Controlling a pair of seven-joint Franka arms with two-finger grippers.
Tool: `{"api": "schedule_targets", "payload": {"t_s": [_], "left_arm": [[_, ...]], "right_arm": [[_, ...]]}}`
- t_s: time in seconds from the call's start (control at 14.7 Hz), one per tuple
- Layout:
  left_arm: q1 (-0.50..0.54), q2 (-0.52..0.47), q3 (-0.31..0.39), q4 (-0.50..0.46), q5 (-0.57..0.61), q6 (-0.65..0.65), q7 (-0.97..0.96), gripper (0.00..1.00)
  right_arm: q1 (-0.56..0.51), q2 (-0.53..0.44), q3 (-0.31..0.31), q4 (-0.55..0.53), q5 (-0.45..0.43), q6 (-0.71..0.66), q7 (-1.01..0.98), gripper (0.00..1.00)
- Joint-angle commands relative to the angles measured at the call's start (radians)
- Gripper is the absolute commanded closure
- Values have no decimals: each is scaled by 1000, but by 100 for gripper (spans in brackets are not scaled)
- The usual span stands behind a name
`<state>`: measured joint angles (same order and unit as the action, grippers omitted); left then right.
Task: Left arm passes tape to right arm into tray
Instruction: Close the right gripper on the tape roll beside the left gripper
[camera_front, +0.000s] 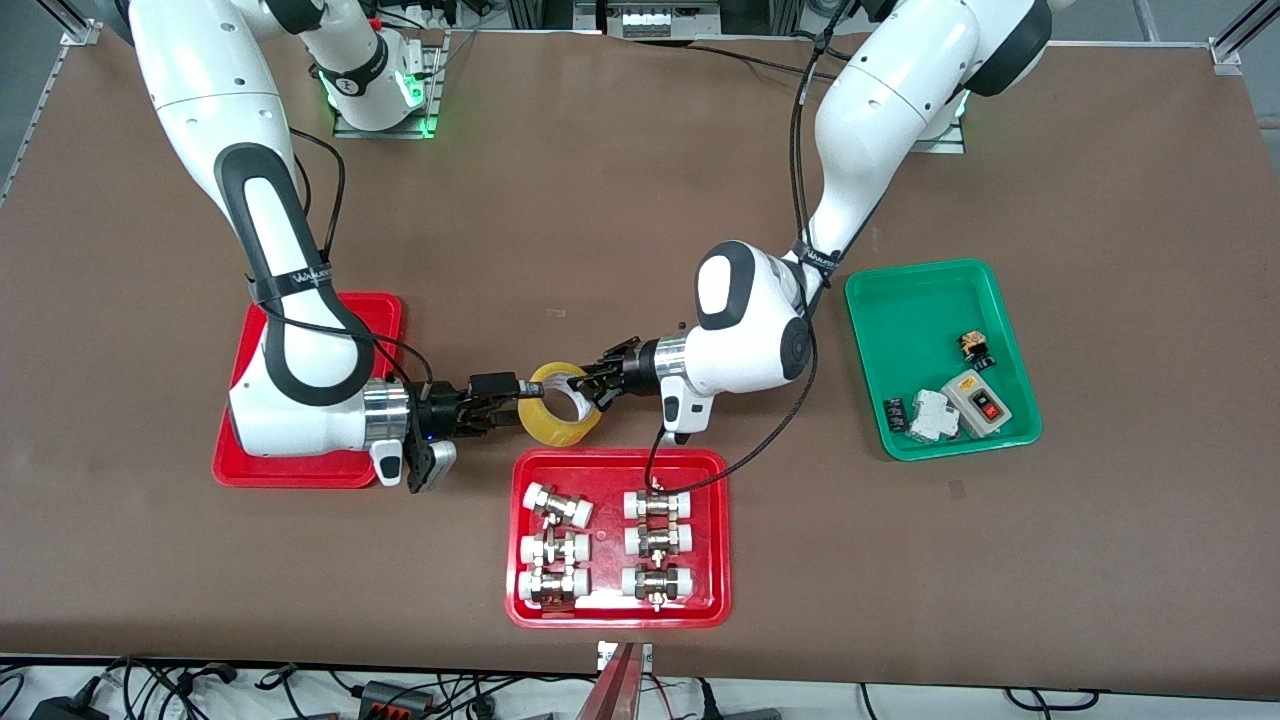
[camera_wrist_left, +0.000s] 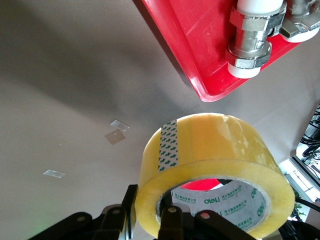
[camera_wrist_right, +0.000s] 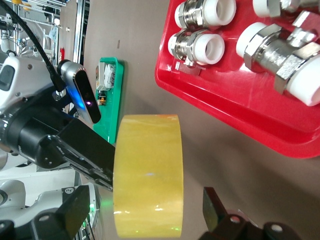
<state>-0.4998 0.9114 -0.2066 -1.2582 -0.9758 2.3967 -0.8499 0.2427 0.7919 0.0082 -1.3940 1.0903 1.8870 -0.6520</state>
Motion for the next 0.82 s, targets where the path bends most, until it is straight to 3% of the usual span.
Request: {"api": "schedule_targets", "payload": {"t_s": [0.0,0.2,0.61,0.75], "left_arm": [[-8,11,6,34,-15,1,0,97],[-8,11,6,34,-15,1,0,97],[-6,11,6,34,-15,1,0,97],[-6,11,6,34,-15,1,0,97]], "right_arm": [[10,24,-1,29,17,7,-28,3],[10,23,-1,30,17,3,-26,12],[7,15,-2,32,14,-3,-24,14],[7,13,-4,33,4,-5,-32,19]]}}
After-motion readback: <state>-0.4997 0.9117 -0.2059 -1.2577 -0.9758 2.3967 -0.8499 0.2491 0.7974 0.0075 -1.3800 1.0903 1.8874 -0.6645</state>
